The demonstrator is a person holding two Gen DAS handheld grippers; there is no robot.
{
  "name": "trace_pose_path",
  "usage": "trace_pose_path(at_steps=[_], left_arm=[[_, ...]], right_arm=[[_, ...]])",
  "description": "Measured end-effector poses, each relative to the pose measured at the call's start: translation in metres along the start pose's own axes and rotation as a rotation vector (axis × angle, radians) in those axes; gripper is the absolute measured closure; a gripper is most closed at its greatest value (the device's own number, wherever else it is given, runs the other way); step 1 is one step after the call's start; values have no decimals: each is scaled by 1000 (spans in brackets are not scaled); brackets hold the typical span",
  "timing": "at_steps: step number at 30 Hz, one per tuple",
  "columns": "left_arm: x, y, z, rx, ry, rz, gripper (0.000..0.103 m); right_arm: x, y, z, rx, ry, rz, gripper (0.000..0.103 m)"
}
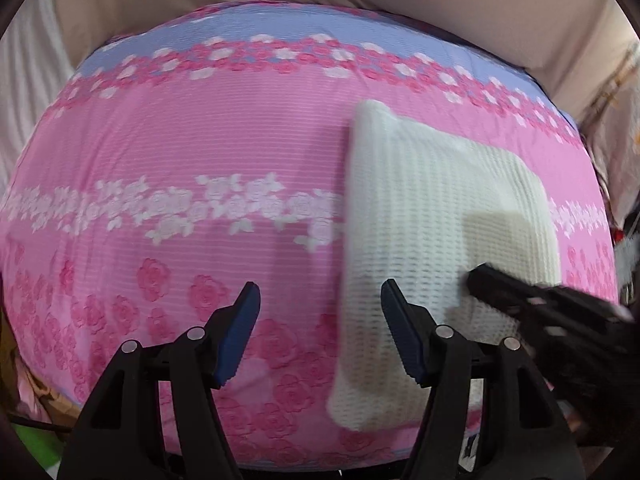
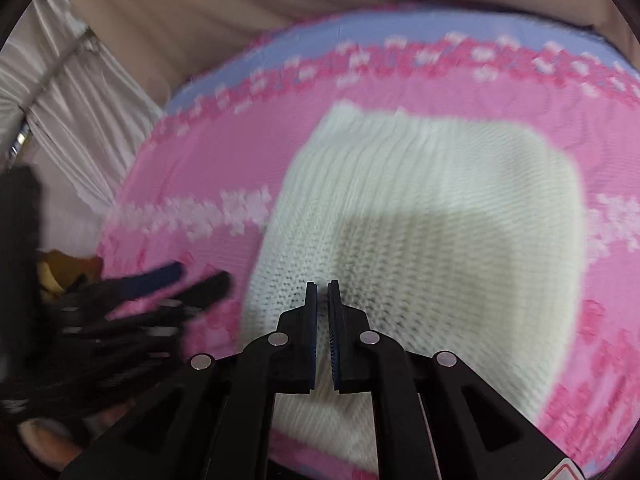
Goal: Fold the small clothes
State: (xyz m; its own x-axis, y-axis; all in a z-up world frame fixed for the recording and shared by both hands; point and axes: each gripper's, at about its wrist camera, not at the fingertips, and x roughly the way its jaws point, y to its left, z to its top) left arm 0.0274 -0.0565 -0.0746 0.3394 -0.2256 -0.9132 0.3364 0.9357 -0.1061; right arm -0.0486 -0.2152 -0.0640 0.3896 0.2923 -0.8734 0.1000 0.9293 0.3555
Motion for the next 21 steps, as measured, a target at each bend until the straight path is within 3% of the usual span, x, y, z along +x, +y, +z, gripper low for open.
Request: trace_pose_path(at_steps=[1, 3, 5, 8, 10, 11, 13, 15, 17, 19, 21], left_arm=[[0, 6, 0, -17, 1, 4, 42], [-2, 27, 1, -70, 3, 19, 42], [-6, 44, 0, -107, -4, 34, 42], [-10, 69, -3, -165, -9, 42, 42], [-7, 80, -5, -195, 2, 35, 42], [-7, 84, -5, -202, 5, 29, 42], [-9, 83, -5, -192, 1, 22, 42], [-15, 78, -4, -165, -14, 8, 42], [-19, 71, -2, -131, -39, -12, 42], [-17, 63, 1, -108, -40, -27, 42], [-13, 54, 3, -91, -29, -41, 42]], right_arm=[[20, -2, -1, -5, 37, -18, 103], [21, -4, 3, 38, 49, 8, 103], [-2, 9, 11, 22, 8, -9, 96], [-17, 32, 26, -47, -45, -40, 95], [13, 34, 39, -76, -10, -111, 95], [33, 30, 44, -77, 21, -140, 101], [51, 22, 48, -69, -5, -86, 103], [33, 22, 54, -14, 7, -72, 103], [-8, 20, 48, 13, -78, -69, 99], [-41, 8, 39, 29, -147, -137, 96], [-46, -23, 31, 74, -149, -252, 94]])
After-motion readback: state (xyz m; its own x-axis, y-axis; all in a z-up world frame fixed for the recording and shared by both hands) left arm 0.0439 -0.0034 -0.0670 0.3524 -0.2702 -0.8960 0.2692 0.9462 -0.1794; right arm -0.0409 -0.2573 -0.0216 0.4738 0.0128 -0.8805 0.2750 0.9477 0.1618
